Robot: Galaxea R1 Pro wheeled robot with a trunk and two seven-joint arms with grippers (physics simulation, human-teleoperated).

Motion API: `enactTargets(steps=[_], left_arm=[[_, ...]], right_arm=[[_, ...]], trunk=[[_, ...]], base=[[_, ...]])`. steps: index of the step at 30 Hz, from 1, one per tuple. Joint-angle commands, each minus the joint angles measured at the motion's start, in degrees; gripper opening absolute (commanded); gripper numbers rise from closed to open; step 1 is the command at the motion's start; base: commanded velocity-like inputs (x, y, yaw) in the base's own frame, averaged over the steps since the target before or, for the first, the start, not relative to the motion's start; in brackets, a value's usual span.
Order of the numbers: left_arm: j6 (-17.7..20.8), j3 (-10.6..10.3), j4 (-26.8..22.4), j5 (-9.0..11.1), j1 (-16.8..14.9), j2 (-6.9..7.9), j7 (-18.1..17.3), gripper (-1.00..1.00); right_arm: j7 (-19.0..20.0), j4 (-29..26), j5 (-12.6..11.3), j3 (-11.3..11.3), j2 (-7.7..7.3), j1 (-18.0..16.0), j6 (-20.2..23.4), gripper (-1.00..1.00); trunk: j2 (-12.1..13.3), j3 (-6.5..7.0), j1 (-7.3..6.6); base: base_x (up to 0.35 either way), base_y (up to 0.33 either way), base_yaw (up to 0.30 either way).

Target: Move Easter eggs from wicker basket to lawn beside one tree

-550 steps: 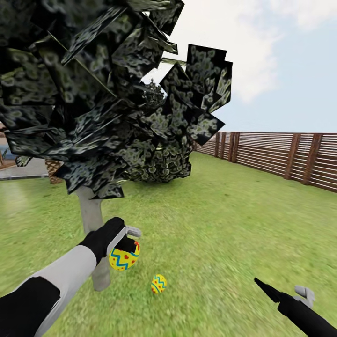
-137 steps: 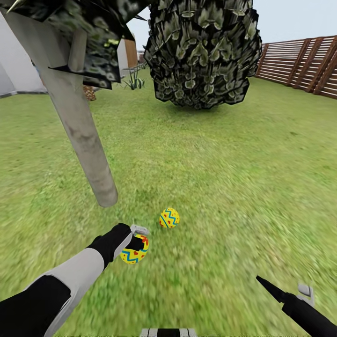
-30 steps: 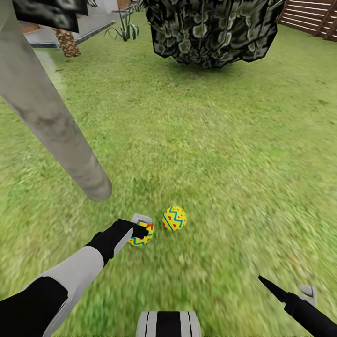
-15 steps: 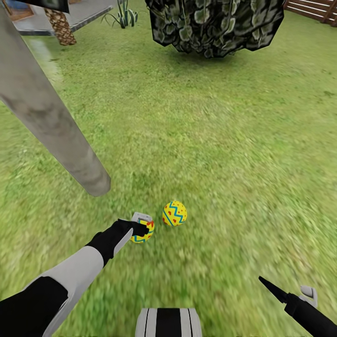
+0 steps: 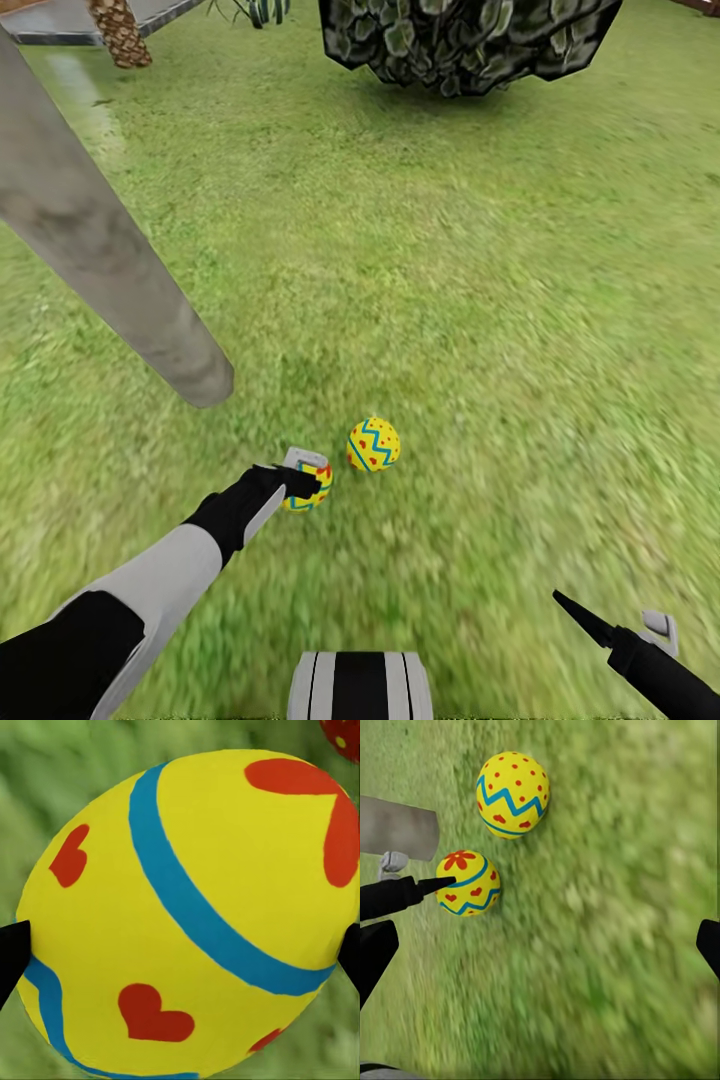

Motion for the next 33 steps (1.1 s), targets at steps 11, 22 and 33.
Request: enactTargets(steps=[11, 22, 33], left_arm=[[-0.50, -0.29, 1.41, 0.90, 0.02, 0.05, 0.23, -1.00], [-0.79, -0.29, 1.37, 0.90, 0.02, 0.05, 0.23, 1.00], [-0.86, -0.30, 1.31, 0.90, 0.02, 0.05, 0.18, 1.00]], right_arm=[[-0.03, -0.04, -0.30, -0.01, -0.01, 0.03, 0.40, 1.00], [-0.03, -0.04, -0.29, -0.01, -0.01, 0.03, 0.40, 1.00], [-0.03, -0.04, -0.29, -0.01, -0.01, 0.03, 0.40, 1.00]], trunk=[[-0.03, -0.49, 0.08], [-0.03, -0.49, 0.08], [-0.03, -0.49, 0.08]], base=[[0.000, 0.000, 0.000], [0.000, 0.000, 0.000], [0.000, 0.000, 0.000]])
